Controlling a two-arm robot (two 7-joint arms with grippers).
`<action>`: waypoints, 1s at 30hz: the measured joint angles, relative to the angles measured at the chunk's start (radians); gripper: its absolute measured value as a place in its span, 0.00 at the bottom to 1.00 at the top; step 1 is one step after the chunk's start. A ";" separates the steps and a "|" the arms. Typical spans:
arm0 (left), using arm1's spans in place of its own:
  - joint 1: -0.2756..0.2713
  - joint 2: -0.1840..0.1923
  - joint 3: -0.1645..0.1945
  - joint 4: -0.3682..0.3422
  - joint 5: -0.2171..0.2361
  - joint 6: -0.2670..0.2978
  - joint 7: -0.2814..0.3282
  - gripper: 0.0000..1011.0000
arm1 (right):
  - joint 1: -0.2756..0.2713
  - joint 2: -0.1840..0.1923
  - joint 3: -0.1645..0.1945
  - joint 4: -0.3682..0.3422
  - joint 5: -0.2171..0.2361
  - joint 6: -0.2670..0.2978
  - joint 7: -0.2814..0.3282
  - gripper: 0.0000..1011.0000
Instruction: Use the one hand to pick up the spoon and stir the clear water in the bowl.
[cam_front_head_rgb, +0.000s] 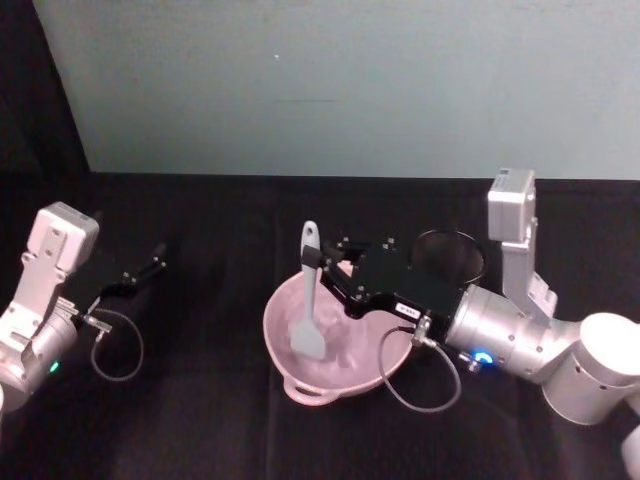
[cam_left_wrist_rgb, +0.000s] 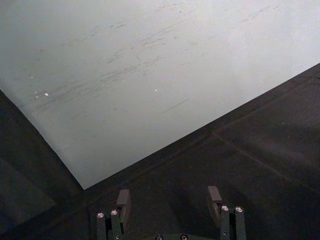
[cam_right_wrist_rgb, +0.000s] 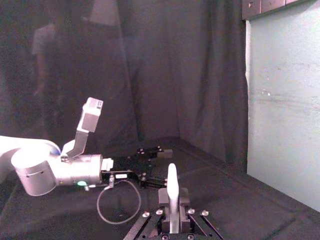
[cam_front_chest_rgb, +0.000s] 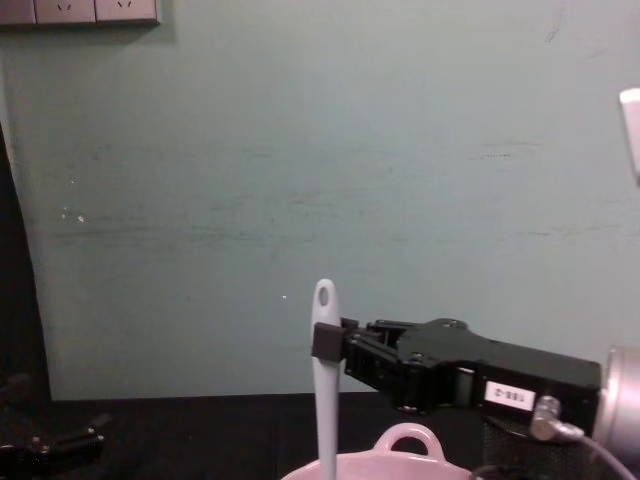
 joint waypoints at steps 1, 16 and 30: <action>0.000 0.000 0.000 0.000 0.000 0.000 0.000 0.99 | 0.006 -0.004 -0.002 0.008 0.000 -0.001 0.001 0.11; 0.000 0.000 0.000 0.000 0.000 0.000 0.000 0.99 | 0.099 -0.050 0.018 0.163 -0.011 -0.018 -0.032 0.11; 0.000 0.000 0.000 0.000 0.000 0.000 0.000 0.99 | 0.042 0.021 0.067 0.077 -0.011 0.004 -0.052 0.11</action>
